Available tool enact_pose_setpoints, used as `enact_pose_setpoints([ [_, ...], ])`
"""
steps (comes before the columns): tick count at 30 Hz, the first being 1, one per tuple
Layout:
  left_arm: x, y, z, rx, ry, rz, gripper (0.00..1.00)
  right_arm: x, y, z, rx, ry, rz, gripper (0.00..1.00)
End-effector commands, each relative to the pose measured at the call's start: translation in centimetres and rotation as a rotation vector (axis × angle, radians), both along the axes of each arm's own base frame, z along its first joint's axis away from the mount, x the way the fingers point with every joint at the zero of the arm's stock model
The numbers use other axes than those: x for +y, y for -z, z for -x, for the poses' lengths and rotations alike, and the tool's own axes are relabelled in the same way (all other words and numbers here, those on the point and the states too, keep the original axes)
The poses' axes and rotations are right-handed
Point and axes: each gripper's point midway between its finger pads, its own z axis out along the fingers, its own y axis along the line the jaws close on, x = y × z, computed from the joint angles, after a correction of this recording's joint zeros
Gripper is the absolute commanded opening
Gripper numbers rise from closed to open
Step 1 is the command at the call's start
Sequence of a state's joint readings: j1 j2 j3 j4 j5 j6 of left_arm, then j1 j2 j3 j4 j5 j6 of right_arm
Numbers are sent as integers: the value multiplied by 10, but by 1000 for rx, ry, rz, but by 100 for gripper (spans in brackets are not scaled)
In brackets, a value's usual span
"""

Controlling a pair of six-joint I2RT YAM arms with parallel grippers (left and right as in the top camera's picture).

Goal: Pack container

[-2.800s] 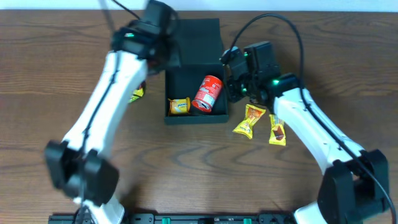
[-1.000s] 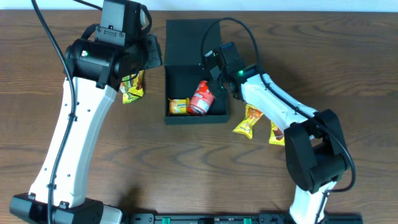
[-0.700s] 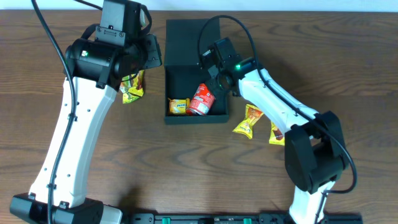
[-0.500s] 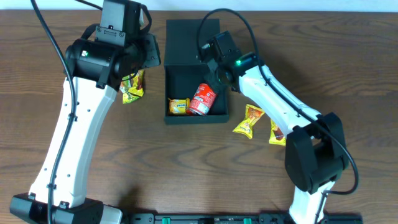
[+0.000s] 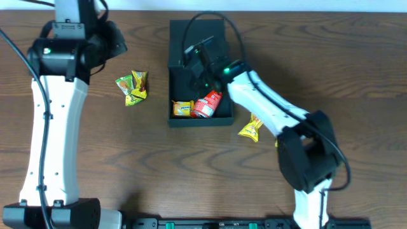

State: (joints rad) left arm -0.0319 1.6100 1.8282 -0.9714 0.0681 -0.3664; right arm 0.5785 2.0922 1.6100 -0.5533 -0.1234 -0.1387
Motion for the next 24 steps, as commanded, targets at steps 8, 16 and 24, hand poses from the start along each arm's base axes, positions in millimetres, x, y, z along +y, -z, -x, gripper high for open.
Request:
enact_pose_setpoints([
  [8,-5,-3,0,-3,34,84,6,-10,34,-9,-6,53,110,2],
  [16,-7,-1,2,10,40,92,6,-26,35,-18,-37,142,168,2],
  [24,-7,0,3,17,40,92,6,-48,36,-24,-25,263,201,1],
])
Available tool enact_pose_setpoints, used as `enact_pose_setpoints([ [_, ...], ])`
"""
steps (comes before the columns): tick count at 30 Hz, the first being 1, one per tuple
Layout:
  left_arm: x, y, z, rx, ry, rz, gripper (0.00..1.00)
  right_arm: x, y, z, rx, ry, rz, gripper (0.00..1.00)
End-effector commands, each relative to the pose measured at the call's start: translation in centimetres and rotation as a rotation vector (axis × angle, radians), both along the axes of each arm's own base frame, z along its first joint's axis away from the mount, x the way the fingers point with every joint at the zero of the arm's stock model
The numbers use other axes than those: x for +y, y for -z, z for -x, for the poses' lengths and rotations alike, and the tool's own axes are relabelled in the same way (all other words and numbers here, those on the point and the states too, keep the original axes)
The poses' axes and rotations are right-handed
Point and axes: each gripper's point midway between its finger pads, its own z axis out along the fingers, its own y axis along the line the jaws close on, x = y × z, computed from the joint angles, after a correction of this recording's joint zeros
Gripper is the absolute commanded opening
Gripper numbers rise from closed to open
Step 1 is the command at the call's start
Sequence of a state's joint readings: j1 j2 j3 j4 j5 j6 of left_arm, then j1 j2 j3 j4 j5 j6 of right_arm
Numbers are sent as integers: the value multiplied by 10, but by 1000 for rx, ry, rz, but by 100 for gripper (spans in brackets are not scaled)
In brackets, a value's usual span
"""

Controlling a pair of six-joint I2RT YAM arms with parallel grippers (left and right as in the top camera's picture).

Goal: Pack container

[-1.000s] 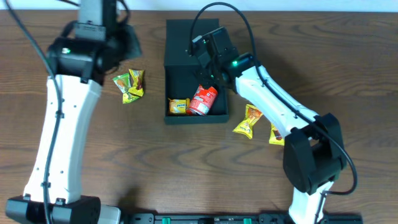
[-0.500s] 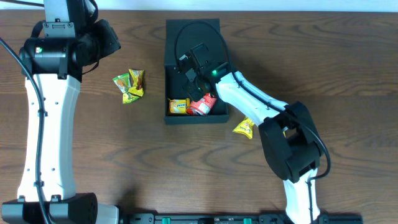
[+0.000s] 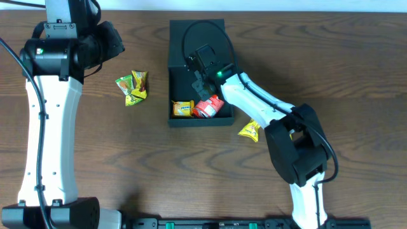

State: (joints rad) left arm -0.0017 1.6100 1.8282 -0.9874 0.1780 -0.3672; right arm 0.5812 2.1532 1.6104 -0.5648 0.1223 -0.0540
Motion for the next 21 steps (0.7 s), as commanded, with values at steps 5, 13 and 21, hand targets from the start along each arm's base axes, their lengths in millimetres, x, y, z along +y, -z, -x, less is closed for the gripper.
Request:
enact_pose_setpoints([
  [5,0,-2,0,-1,-3,9,6,-16,10,6,56,77,45,2],
  [13,0,-2,0,-1,-3,9,6,-16,-11,4,77,148,23,1],
  [21,0,-2,0,-2,-3,9,6,-12,-18,-12,18,149,-15,2],
])
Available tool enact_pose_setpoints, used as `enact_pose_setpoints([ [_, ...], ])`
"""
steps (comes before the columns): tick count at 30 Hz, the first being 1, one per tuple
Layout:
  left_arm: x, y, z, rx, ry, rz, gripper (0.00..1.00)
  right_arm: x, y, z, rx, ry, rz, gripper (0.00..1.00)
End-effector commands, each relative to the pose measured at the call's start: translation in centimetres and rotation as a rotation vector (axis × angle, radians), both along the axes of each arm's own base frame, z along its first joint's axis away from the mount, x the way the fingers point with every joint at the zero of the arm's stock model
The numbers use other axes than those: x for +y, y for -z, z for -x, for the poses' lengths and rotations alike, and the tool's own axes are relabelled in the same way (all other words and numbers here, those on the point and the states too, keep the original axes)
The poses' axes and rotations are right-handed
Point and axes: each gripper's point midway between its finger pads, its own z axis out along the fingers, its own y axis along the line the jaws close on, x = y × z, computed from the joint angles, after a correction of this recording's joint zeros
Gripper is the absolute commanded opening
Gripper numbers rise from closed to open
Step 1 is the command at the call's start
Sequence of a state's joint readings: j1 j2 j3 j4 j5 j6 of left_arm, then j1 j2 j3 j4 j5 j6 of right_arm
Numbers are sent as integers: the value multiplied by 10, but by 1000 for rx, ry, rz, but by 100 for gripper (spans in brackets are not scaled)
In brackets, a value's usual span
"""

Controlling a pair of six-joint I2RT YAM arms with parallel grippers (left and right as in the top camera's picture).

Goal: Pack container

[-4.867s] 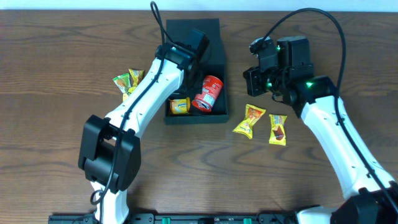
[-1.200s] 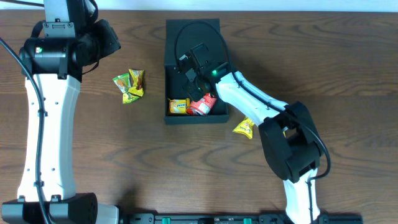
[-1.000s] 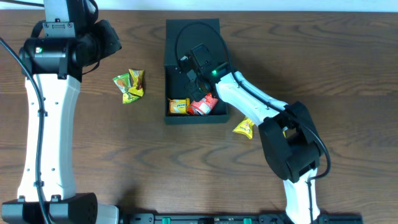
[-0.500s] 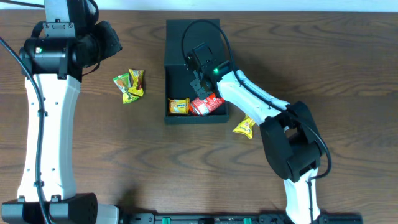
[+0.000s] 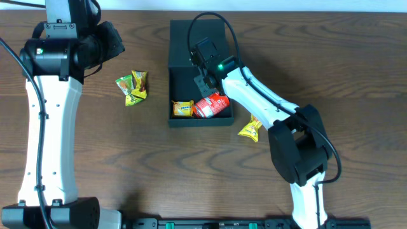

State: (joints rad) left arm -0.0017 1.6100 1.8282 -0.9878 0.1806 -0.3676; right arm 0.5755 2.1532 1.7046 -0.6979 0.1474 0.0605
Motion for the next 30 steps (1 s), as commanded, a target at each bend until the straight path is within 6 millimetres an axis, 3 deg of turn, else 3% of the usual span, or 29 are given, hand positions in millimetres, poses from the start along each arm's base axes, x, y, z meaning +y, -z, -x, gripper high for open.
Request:
enact_pose_setpoints([
  [1,0,-2,0,-2,-4,7,6,-5,4,-13,-17,33,-6,1],
  [9,0,-2,0,-1,-4,7,6,-21,24,0,62,48,58,2],
  [16,0,-2,0,-2,-4,7,6,-29,32,25,151,49,123,1],
  [25,1,-2,0,-2,-6,4,6,-29,31,27,156,47,125,1],
  [30,6,-1,-1,-3,-25,-17,6,-16,23,16,118,47,68,2],
])
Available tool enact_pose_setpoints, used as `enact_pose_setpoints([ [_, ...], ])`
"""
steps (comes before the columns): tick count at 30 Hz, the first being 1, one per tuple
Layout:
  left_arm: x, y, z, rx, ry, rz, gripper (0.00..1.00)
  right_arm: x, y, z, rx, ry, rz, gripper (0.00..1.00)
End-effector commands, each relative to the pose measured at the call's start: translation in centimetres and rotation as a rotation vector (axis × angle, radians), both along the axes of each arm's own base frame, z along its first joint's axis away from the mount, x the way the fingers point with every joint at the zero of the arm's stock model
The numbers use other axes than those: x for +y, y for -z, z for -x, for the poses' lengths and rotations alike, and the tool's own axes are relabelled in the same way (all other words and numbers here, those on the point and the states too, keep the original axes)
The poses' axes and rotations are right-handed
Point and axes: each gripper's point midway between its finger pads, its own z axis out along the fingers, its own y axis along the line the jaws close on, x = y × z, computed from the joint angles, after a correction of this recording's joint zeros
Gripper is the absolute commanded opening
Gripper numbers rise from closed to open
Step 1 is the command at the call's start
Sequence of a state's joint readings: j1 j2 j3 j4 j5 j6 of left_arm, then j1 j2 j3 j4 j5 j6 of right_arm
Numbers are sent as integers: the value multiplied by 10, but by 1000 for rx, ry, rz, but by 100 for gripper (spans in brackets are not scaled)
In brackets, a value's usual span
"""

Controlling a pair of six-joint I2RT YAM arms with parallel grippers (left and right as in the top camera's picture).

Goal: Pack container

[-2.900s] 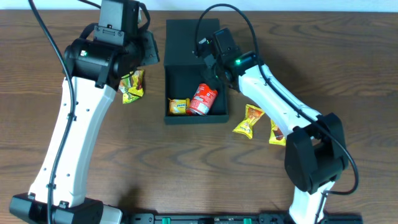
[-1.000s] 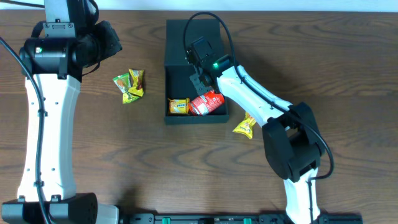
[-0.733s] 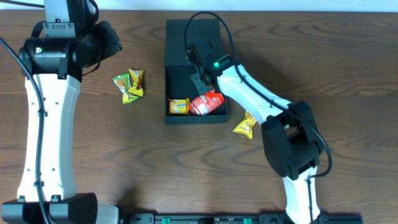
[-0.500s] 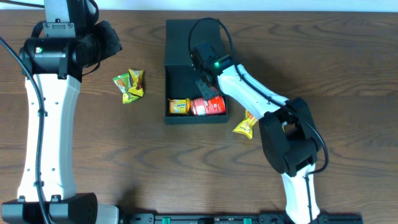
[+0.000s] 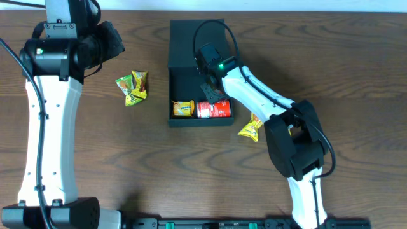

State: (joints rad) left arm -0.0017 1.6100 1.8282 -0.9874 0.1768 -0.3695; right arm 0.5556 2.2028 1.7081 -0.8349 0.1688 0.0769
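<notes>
The black container [image 5: 172, 63] stands open at the table's middle. Inside, along its near wall, an orange-yellow snack packet [image 5: 183, 109] lies beside a red packet [image 5: 215, 110] that rests flat and level. My right gripper [image 5: 208, 89] hangs over the box just behind the red packet; its dark fingers blend into the black interior, so their state is unclear. My left gripper [image 5: 109, 41] is raised at the far left, away from the box, and its jaws are not readable. A green-yellow packet [image 5: 132, 88] lies left of the box.
A yellow packet [image 5: 250, 130] lies on the wood to the right of the box's near corner, partly under my right arm. The left arm's white link runs down the left side of the table.
The red packet was tilted under my right gripper; now it lies flat against the box's near wall. The right gripper has shifted slightly. The left arm has not moved.
My right gripper was first over the box's near end with the red packet tilted at its tips, beside the orange packet. It stayed over the tilted packet at the two later moments. Now the packet lies level in the box. The outside packets never moved.
</notes>
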Motion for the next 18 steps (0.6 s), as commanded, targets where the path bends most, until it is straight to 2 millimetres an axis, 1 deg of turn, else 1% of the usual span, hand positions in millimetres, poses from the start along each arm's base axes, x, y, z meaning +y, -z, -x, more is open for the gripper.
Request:
enact_pose_setpoints([
  [1,6,-1,-1,-3,-27,-23,6,18,-11,-5,-22,0,-60,2],
  [3,9,-1,-1,-3,-38,-35,6,28,-11,-1,6,-17,-110,2],
  [5,11,-1,-1,-3,-42,-40,6,34,-10,5,37,-19,-144,1],
  [8,11,-1,-1,-3,-42,-40,6,41,-8,19,109,-19,-194,1],
  [10,11,-1,-1,-4,-42,-41,6,42,-7,27,142,-24,-198,2],
  [14,11,-2,-2,-7,-42,-40,6,42,-6,35,165,-23,-184,2],
  [18,10,-1,-2,-6,-39,-42,6,43,-6,35,164,-27,-184,1],
])
